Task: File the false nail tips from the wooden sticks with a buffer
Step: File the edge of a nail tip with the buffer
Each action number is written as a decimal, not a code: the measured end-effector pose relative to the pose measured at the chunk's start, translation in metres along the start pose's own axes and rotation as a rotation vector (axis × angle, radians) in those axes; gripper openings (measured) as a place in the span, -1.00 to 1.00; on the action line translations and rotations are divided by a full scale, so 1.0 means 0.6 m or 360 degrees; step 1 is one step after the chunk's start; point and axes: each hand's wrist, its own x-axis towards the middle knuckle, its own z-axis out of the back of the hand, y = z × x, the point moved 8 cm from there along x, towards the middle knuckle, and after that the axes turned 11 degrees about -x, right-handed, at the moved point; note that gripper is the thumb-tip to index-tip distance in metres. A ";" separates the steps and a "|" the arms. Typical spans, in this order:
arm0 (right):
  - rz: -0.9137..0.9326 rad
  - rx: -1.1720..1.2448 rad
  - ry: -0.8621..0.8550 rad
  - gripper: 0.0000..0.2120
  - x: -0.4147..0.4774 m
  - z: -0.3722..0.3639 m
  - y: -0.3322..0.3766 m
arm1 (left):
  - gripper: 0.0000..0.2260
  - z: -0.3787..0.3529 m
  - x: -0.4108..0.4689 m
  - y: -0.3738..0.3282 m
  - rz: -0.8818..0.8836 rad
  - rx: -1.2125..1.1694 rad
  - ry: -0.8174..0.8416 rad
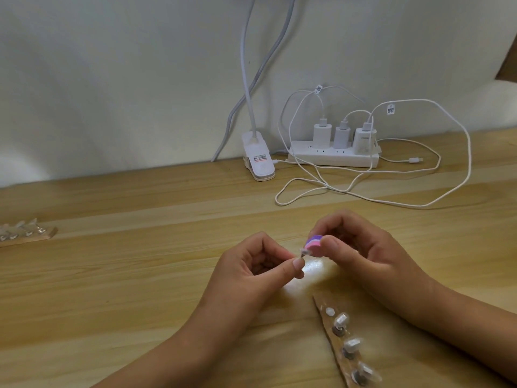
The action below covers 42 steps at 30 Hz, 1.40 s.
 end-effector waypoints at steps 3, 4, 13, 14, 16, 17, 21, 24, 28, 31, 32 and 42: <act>-0.0035 -0.0030 0.0031 -0.77 0.000 -0.003 -0.006 | -0.85 -0.001 0.000 0.000 0.0003 -0.0002 -0.0006; -0.0024 -0.0028 0.0017 -0.78 0.000 -0.001 -0.005 | -0.85 -0.001 0.000 -0.001 0.0004 -0.0009 -0.0005; -0.0024 -0.0117 0.0050 -0.73 -0.001 -0.002 0.000 | -0.85 -0.001 -0.001 -0.005 -0.0011 -0.0053 -0.0012; -0.0031 -0.0108 0.0042 -0.73 -0.001 -0.001 0.000 | -0.85 -0.001 -0.001 -0.005 -0.0013 -0.0066 -0.0018; 0.0014 -0.0126 -0.0032 -0.77 -0.003 0.006 0.003 | -0.86 0.000 0.000 -0.007 -0.0023 -0.0103 -0.0027; 0.0044 -0.0172 -0.0046 -0.79 -0.004 0.006 0.006 | -0.87 0.000 0.001 -0.008 -0.0028 -0.0119 -0.0033; -0.0023 -0.0201 -0.0012 -0.76 -0.001 -0.001 -0.002 | -0.89 0.004 0.002 -0.007 -0.0034 -0.0152 -0.0058; -0.0074 0.0031 -0.0141 -0.77 0.003 0.013 -0.011 | -0.89 0.007 0.003 -0.005 -0.0019 -0.0156 -0.0057; -0.0028 0.0117 -0.0162 -0.74 0.001 0.017 -0.006 | -0.85 0.008 0.005 0.000 0.0026 -0.0158 -0.0042; 0.0013 0.0115 -0.0175 -0.77 -0.001 0.018 0.000 | -0.86 0.006 0.005 0.002 0.0049 -0.0135 -0.0020; 0.0024 0.0109 -0.0183 -0.77 -0.002 0.019 0.002 | -0.85 0.006 0.005 0.003 0.0050 -0.0135 -0.0020; 0.0007 0.0107 -0.0133 -0.80 0.002 0.016 0.001 | -0.90 -0.002 0.005 -0.001 0.0033 -0.0114 0.0025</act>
